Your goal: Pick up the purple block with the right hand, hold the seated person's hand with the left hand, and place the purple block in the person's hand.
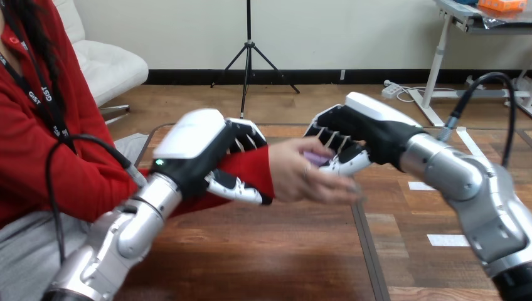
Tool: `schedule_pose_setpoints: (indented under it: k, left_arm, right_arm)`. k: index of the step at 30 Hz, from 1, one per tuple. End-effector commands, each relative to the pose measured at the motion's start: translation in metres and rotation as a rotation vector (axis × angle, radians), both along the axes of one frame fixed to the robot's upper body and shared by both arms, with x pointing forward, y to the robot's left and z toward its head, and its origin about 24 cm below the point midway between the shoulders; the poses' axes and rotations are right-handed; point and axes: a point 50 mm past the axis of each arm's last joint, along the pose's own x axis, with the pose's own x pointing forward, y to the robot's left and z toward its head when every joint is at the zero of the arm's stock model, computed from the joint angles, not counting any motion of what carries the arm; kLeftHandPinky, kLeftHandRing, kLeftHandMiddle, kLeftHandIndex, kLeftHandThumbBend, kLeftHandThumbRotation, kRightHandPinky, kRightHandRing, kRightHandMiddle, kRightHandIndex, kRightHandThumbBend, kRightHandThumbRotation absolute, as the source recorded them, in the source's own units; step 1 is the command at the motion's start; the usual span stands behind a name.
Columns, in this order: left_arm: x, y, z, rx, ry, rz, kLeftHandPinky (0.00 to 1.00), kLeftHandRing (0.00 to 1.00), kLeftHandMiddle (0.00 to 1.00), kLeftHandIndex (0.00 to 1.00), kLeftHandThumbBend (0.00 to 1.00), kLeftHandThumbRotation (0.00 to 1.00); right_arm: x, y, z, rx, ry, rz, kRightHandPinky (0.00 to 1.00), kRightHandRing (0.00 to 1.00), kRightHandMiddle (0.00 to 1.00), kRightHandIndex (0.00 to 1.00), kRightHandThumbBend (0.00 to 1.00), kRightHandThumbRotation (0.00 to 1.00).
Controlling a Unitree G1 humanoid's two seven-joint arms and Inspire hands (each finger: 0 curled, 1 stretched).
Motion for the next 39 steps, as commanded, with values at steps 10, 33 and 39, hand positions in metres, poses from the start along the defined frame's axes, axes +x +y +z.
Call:
schedule_pose_setpoints:
  k: [10,33,39]
  left_arm:
    - [0.015,-0.005,0.088,-0.072,-0.313,-0.048,0.53,0.64,0.67,0.64,1.0,0.56]
    - [0.007,-0.001,0.085,-0.073,-0.293,-0.06,0.54,0.66,0.69,0.66,1.0,0.62]
    - [0.004,0.0,0.084,-0.073,-0.285,-0.064,0.53,0.65,0.69,0.67,1.0,0.66]
  right_arm:
    - [0.001,-0.022,0.045,0.047,-0.157,0.004,0.54,0.61,0.64,0.64,0.73,0.84]
    - [0.0,-0.032,0.04,0.043,-0.133,-0.011,0.63,0.66,0.68,0.68,0.66,1.0]
    - [-0.001,-0.036,0.037,0.038,-0.129,-0.021,0.64,0.66,0.68,0.68,0.65,1.0]
